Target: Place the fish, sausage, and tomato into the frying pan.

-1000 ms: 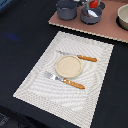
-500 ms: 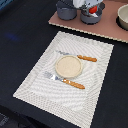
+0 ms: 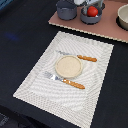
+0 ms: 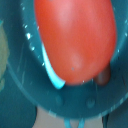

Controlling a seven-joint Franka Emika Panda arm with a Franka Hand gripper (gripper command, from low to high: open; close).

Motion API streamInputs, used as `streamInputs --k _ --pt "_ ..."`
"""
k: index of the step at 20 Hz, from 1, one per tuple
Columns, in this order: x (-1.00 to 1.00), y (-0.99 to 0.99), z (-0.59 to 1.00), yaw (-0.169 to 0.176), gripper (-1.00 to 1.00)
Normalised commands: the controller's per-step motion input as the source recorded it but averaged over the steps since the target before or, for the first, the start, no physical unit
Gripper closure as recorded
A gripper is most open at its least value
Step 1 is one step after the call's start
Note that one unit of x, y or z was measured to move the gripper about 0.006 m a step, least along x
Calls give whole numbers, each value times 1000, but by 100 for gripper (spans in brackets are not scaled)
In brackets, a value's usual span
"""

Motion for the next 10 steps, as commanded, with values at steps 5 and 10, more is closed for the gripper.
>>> streamInputs --k 5,10 --pt "37 114 447 -10 -100" --pt "0 0 0 0 -100"
